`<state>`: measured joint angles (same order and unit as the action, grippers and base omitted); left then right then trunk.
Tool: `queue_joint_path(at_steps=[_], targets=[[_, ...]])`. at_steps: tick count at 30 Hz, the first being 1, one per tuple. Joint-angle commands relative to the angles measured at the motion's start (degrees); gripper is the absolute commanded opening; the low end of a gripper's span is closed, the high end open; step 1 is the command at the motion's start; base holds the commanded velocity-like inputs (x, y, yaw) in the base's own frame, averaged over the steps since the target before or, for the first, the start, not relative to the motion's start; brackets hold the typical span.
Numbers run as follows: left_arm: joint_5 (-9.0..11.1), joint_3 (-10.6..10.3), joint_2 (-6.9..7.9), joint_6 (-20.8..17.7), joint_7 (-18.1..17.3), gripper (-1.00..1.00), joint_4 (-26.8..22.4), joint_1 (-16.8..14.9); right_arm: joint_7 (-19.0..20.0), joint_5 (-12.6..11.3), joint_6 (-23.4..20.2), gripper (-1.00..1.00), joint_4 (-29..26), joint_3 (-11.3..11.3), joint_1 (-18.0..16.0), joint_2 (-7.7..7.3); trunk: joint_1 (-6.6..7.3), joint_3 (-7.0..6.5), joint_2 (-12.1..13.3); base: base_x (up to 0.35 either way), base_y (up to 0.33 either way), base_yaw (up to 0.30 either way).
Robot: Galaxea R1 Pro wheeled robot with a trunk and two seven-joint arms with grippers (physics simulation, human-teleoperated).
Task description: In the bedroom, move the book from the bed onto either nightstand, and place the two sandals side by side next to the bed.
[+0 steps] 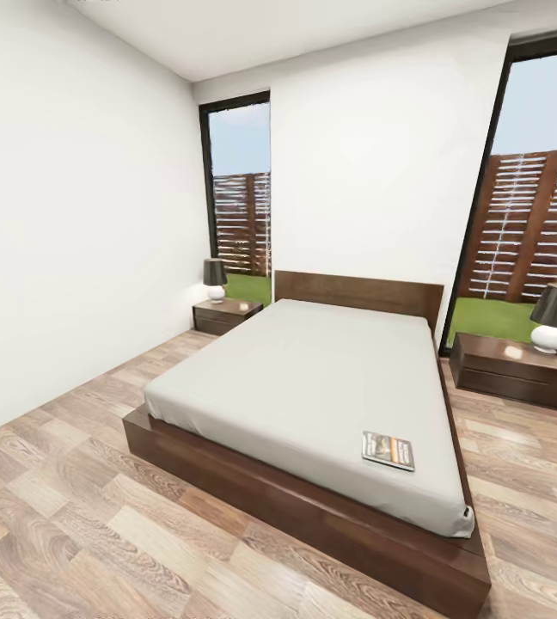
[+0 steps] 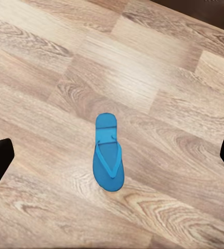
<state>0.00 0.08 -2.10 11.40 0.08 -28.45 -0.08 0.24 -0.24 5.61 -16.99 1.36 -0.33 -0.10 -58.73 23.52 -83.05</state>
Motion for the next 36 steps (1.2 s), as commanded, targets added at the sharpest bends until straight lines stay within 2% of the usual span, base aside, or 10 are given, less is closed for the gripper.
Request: queue_joint_path(at_steps=[1,23,26,29,30,31,32,33,36], targets=[[0.00,0.01,-0.01,0.11,0.01,1.00,-0.02,-0.01,0.03,-0.03,0.19,1.00,0.03,0.13,-0.02,0.01,0.00,0.05,-0.03,0.001,-0.001,0.200],[0.08,0.01,0.02,0.11,0.01,1.00,-0.15,-0.01,0.21,0.14,0.17,1.00,0.03,-0.21,-0.02,0.01,0.00,0.05,-0.03,0.000,0.000,0.026],[0.15,0.01,-0.04,-0.18,0.18,1.00,-1.70,-0.42,0.26,0.56,0.17,1.00,0.01,-0.24,-0.02,0.01,0.00,0.05,-0.03,0.000,0.000,0.000],[0.20,0.01,-0.18,-5.31,0.31,1.00,-5.20,-2.86,0.06,0.71,0.08,1.00,-0.37,-0.29,-0.02,-0.06,0.00,0.05,-0.03,0.000,0.000,0.000],[0.26,0.01,-0.23,-9.86,0.28,1.00,-6.52,-4.47,0.01,0.73,0.02,1.00,-0.59,-0.28,-0.02,-0.05,0.00,0.05,-0.03,0.000,0.000,0.000],[0.31,0.01,-0.24,-12.45,0.24,1.00,-7.05,-5.39,0.00,0.74,-0.05,1.00,-0.68,-0.27,-0.02,-0.04,0.00,0.05,-0.03,0.000,0.000,0.000],[0.39,0.01,-0.25,-17.66,0.16,1.00,-7.79,-7.36,-0.02,0.71,-0.18,1.00,-0.85,-0.25,-0.04,-0.04,0.00,0.05,-0.03,0.000,0.000,0.000],[0.55,0.01,-0.30,-23.82,0.10,1.00,-8.40,-10.68,-0.09,0.66,-0.45,1.00,-1.23,-0.23,-0.12,-0.03,0.00,0.05,-0.03,0.000,0.000,0.000],[0.94,0.01,-0.42,-27.83,0.14,1.00,-8.67,-14.89,-0.12,0.42,-0.74,1.00,-1.54,-0.22,-0.25,-0.02,0.00,0.05,-0.03,0.000,0.000,0.000]])
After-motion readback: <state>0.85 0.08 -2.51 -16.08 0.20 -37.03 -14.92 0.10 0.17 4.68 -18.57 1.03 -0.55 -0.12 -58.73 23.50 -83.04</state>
